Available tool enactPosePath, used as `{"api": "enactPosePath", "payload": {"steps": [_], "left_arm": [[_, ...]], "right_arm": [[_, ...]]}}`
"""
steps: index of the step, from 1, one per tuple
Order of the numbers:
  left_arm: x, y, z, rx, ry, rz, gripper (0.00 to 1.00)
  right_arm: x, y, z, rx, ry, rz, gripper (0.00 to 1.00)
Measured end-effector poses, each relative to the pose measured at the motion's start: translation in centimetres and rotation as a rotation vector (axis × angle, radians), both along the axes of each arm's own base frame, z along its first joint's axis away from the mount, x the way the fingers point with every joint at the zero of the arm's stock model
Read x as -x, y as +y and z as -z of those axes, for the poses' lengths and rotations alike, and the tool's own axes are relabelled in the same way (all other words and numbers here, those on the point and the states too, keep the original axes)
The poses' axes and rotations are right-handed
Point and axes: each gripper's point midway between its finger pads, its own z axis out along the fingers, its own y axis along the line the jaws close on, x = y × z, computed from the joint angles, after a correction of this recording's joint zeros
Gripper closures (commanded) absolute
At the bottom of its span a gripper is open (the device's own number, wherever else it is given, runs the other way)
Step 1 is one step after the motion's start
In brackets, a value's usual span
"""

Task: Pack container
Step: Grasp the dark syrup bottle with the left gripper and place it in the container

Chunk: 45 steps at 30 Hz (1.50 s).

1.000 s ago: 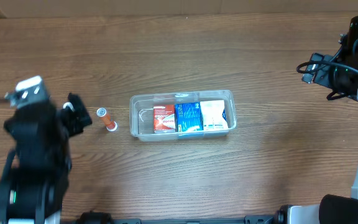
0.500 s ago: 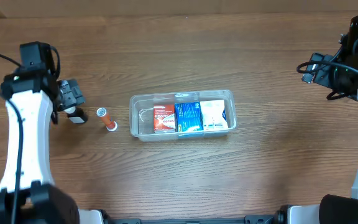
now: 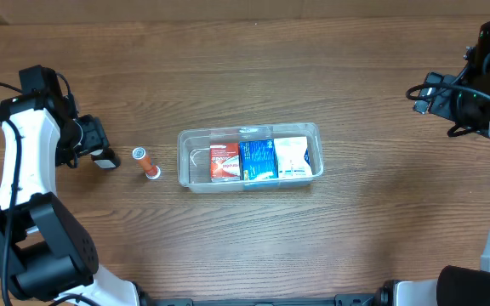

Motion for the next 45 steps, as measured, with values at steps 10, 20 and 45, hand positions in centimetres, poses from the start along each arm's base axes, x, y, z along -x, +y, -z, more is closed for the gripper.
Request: {"api": "enactPosePath", "payload": {"steps": [10,20,45], "left_arm": [[-0.7,-0.4,1.5,0.033,0.008,0.041,0.81],[-3.0,-3.8,-11.7,0.017,-0.086,0.142,0.93],[-2.3,-23.8,-1.7,-0.038,-0.059,0.534,0.84]], "right_arm": [[0.0,0.0,0.0,0.0,0.0,0.0,0.0],[0.0,0.0,0.0,0.0,0.0,0.0,0.0],[0.0,0.0,0.0,0.001,0.0,-0.001,0.0]]}}
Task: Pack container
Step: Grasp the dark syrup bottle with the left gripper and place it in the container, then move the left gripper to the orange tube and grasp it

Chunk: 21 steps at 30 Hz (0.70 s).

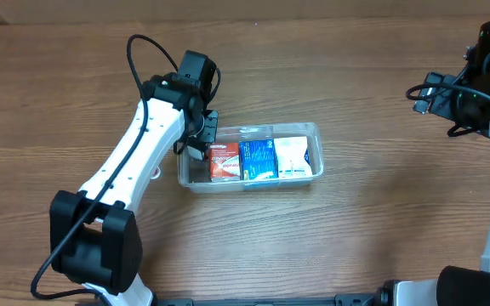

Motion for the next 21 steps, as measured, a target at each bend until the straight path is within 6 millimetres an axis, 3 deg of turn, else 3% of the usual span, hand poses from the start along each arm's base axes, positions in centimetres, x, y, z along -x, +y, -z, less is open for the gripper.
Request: {"api": "enactPosePath", "payload": {"steps": [2,4,6,9,11,14,16,19,21], "left_arm": [[0.0,0.1,0.6,-0.004,-0.002,-0.001,0.81],[-0.3,0.0,0.6,0.0,-0.015,-0.001,0.69],[-0.5,-0.1,0.6,0.008,-0.024,-0.005,0.31],[-0.5,-0.6,0.2,0.032,-0.019,0.002,0.34],[-0.8,-1.0,-1.3,0.053,-0.028,0.007,0.34],[-1.8,-1.6,-5.2,0.081,-0.076,0.011,0.34],[-1.0,-1.2,-8.6,0.077,-0.064,0.009,0.33],[0.4,1.1,-12.1,0.03,-0.051,-0.03,0.36],[1.5,5.3,-12.8,-0.023,-0.007,-0.127,0.37]], "right_arm": [[0.0,0.0,0.0,0.0,0.0,0.001,0.0],[0.0,0.0,0.0,-0.001,0.0,0.001,0.0],[0.0,0.0,0.0,0.0,0.0,0.0,0.0],[0.0,0.0,0.0,0.0,0.0,0.0,0.0],[0.0,0.0,0.0,-0.001,0.0,0.001,0.0],[0.0,0.0,0.0,0.0,0.0,0.0,0.0],[0.0,0.0,0.0,-0.001,0.0,0.001,0.0],[0.0,0.0,0.0,-0.001,0.001,0.0,0.0],[0.0,0.0,0.0,-0.001,0.0,0.0,0.0]]}}
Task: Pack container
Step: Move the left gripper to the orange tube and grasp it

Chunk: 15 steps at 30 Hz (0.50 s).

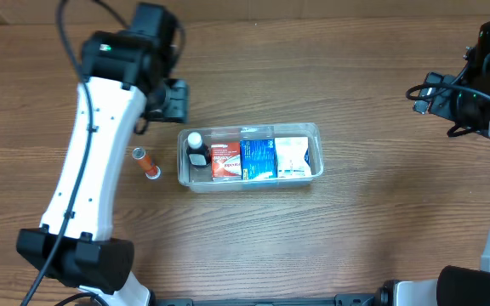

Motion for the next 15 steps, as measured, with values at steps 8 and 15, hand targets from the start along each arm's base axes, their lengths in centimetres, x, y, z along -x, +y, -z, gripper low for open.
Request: {"api": "enactPosePath", "payload": {"steps": [8,15], "left_arm": [[3.0,7.7,8.9,0.096,0.241,-0.25,0.39],[4.8,7.2,14.1,0.107,0.316,-0.243,0.57]], "right_arm": [[0.0,0.0,0.0,0.001,0.0,0.0,0.0],[0.0,0.0,0.0,0.0,0.0,0.001,0.0]]}}
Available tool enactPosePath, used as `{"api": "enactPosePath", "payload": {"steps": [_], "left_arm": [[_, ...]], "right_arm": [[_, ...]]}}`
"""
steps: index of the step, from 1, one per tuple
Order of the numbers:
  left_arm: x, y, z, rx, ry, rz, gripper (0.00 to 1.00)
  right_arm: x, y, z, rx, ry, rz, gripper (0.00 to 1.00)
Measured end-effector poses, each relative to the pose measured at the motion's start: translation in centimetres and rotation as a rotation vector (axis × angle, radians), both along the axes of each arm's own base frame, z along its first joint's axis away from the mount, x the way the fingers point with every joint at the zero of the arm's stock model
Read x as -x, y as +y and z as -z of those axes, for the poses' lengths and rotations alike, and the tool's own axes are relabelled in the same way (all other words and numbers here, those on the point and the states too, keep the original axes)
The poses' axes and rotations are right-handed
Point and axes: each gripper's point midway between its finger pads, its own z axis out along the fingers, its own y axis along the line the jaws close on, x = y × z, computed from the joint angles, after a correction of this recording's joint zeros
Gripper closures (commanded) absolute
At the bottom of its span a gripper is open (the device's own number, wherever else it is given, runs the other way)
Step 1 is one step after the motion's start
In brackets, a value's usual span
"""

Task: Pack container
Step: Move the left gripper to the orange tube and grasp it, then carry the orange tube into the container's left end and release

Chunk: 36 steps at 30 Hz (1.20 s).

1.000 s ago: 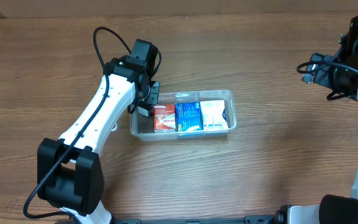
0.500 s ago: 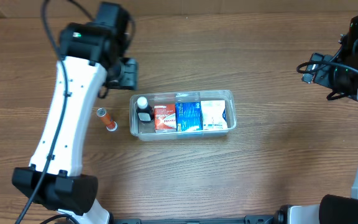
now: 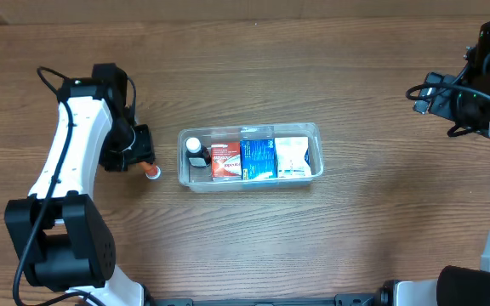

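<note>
A clear plastic container (image 3: 315, 129) lies in the middle of the table. It holds a small black bottle with a white cap (image 3: 196, 151), a red box (image 3: 224, 161), a blue box (image 3: 258, 159) and a white box (image 3: 293, 157). An orange-and-white tube (image 3: 152, 173) lies just left of the container, and only its near end shows. My left gripper (image 3: 141, 158) is directly over the rest of the tube, its fingers hidden under the wrist. My right gripper (image 3: 425, 92) hangs far off at the right edge, away from everything.
The wooden table (image 3: 253, 238) carries nothing else. The left arm's white links run down the left side to its base at the front left; the right arm stands along the right edge.
My left gripper has moved from behind the container's left end to the front left and is now over the orange tube. The bottle stays in the container. The right arm is unchanged.
First my left gripper was at the far left beside the tube, holding something dark. Then it was at the container's left end. Then the black bottle stood in the container with the gripper behind it. Now the gripper is over the tube.
</note>
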Motion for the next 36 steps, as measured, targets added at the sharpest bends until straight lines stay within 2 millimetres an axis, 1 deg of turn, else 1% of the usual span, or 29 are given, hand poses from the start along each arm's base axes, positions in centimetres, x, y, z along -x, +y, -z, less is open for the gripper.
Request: {"api": "enactPosePath", "payload": {"steps": [3,6,10,12,13,14,15,17,18,19,20,21,22,23,24,25,26,27,28,29,32,34,35,36], "left_arm": [[-0.2,0.0,0.3,0.002,-0.009,0.007,0.71],[-0.9,0.2,0.4,-0.01,-0.04,0.022,0.84],[-1.1,0.3,0.4,-0.014,-0.046,0.023,0.91],[-0.1,0.2,-0.3,-0.011,-0.002,0.026,0.92],[0.2,0.2,-1.4,-0.009,0.013,0.028,0.92],[0.0,0.1,-3.4,-0.006,0.006,0.032,0.92],[-0.6,-0.1,-5.9,-0.004,-0.027,0.037,0.92],[-2.0,-1.2,-10.9,-0.004,-0.152,0.071,0.92],[-2.1,-2.3,-14.3,-0.003,-0.236,0.113,0.93],[-1.5,-3.5,-16.8,0.002,-0.309,0.156,0.93],[-0.8,-4.5,-18.4,0.008,-0.352,0.185,0.93],[0.2,-5.4,-19.5,0.017,-0.378,0.216,0.93],[1.1,-6.5,-20.2,0.032,-0.393,0.253,0.93],[1.6,-7.6,-20.5,0.046,-0.404,0.286,0.93],[2.1,-9.0,-20.5,0.06,-0.402,0.33,0.93],[2.4,-9.9,-20.2,0.068,-0.389,0.363,0.93],[2.8,-11.3,-19.2,0.075,-0.358,0.407,0.93],[3.1,-12.2,-18.1,0.077,-0.328,0.438,0.93],[3.5,-13.1,-16.5,0.078,-0.288,0.464,0.93],[3.7,-13.5,-14.9,0.074,-0.25,0.472,0.93],[3.9,-13.5,-11.4,0.06,-0.182,0.465,0.87],[3.2,-13.4,-9.4,0.039,-0.188,0.463,0.87],[3.5,-13.0,-7.9,0.018,-0.161,0.463,0.87],[3.6,-12.8,-7.1,0.009,-0.148,0.463,0.87]], "right_arm": [[0.0,0.0,0.0,0.0,0.0,0.0,0.0],[0.0,0.0,0.0,0.0,0.0,0.0,0.0],[0.0,0.0,0.0,0.0,0.0,0.0,0.0],[0.0,0.0,0.0,0.0,0.001,0.0,0.0],[0.0,0.0,0.0,0.0,0.001,0.0,0.0],[0.0,0.0,0.0,0.0,0.001,0.0,0.0],[0.0,0.0,0.0,0.0,0.001,-0.001,0.0],[0.0,0.0,0.0,0.0,0.0,0.0,0.0],[0.0,0.0,0.0,0.0,0.0,0.0,0.0],[0.0,0.0,0.0,0.0,0.0,0.0,0.0],[0.0,0.0,0.0,0.0,0.0,0.0,0.0],[0.0,0.0,0.0,0.0,0.0,0.0,0.0],[0.0,0.0,0.0,0.0,0.0,-0.001,0.0],[0.0,0.0,0.0,0.0,0.0,-0.001,0.0],[0.0,0.0,0.0,0.0,0.0,0.0,0.0],[0.0,0.0,0.0,0.0,0.0,0.0,0.0],[0.0,0.0,0.0,0.0,0.0,0.0,0.0],[0.0,0.0,0.0,0.0,0.0,-0.001,0.0],[0.0,0.0,0.0,0.0,0.0,-0.001,0.0],[0.0,0.0,0.0,0.0,0.0,0.0,0.0],[0.0,0.0,0.0,0.0,0.0,-0.001,0.0],[0.0,0.0,0.0,0.0,0.0,0.0,0.0],[0.0,0.0,0.0,0.0,0.001,0.0,0.0],[0.0,0.0,0.0,0.0,0.0,0.0,0.0]]}}
